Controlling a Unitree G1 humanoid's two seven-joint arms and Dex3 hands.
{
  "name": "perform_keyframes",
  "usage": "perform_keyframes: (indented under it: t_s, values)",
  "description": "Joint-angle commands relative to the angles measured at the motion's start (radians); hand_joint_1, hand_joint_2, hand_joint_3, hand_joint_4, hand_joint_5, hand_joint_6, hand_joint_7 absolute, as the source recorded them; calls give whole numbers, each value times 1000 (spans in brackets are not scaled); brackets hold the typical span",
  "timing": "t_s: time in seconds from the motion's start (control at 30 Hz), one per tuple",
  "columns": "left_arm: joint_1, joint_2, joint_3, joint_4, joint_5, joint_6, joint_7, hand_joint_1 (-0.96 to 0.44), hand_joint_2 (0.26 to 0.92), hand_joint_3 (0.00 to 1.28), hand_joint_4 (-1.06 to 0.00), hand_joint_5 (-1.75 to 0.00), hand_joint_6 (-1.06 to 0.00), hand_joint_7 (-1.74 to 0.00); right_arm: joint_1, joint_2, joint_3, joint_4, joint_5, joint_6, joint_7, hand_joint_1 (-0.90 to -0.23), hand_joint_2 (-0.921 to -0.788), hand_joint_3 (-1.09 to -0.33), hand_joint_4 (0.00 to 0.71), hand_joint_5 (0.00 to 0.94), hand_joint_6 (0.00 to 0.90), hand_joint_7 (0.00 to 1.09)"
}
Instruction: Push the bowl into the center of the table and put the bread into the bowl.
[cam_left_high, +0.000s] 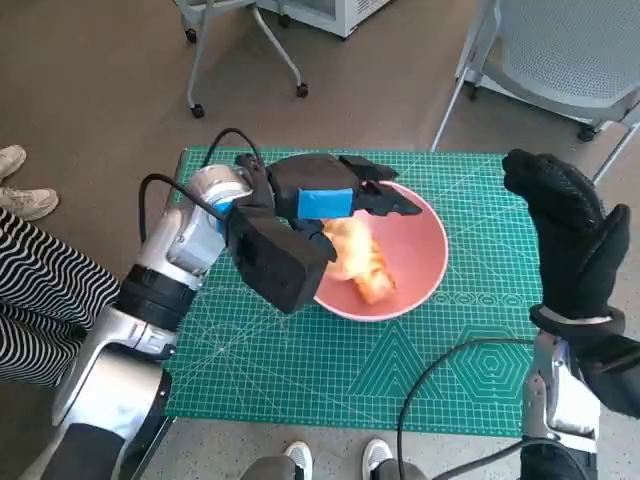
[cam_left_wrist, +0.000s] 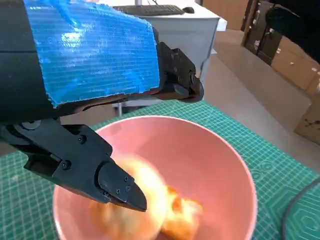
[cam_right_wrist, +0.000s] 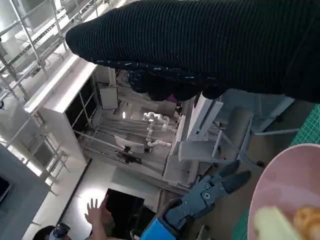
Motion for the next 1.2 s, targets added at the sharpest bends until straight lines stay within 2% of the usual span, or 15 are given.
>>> perform_keyframes:
  t_s: [0.03, 0.3, 0.53, 0.77, 0.87, 0.97, 1.07, 1.2]
  values:
    - [12, 21, 7, -30, 10, -4, 16, -342, 782, 1, -55, 0, -228, -60, 11, 2, 6, 8, -11, 12, -10, -707, -921, -741, 194, 1, 93, 516]
    - [9, 45, 47, -35, -46, 2, -8, -364, 783, 1, -37, 0, -215, -45, 6, 3, 16, 1, -12, 22, -17, -707, -921, -741, 194, 1, 91, 515]
    - [32, 51, 149, -22, -205, -60, -21, -392, 793, 5, -41, -2, -223, -42, 0, 0, 25, -19, -11, 40, -25, -708, -921, -741, 195, 1, 92, 514]
    - [77, 0, 294, 33, -442, -105, -29, -463, 878, 37, -62, -8, -248, -52, -16, 0, 30, -58, -10, 75, -40, -708, -921, -742, 195, 1, 92, 515]
    - [98, -39, 357, 32, -565, -61, -57, -504, 903, 67, -66, -8, -249, -53, -31, 1, 34, -77, -16, 92, -51, -710, -921, -742, 195, 1, 94, 517]
    - [135, -75, 401, -50, -671, 26, -62, -575, 915, 177, -73, -10, -240, -53, -50, 3, 42, -98, -25, 111, -65, -710, -921, -744, 196, 1, 97, 521]
    - [185, -115, 441, -154, -771, 136, -39, -660, 919, 345, -66, -7, -208, -56, -71, 4, 52, -120, -38, 131, -81, -712, -921, -745, 196, 1, 102, 526]
    - [257, -169, 491, -261, -889, 254, -8, -705, 921, 441, -42, -2, -171, -60, -103, 7, 61, -134, -41, 155, -92, -717, -921, -746, 197, 2, 102, 530]
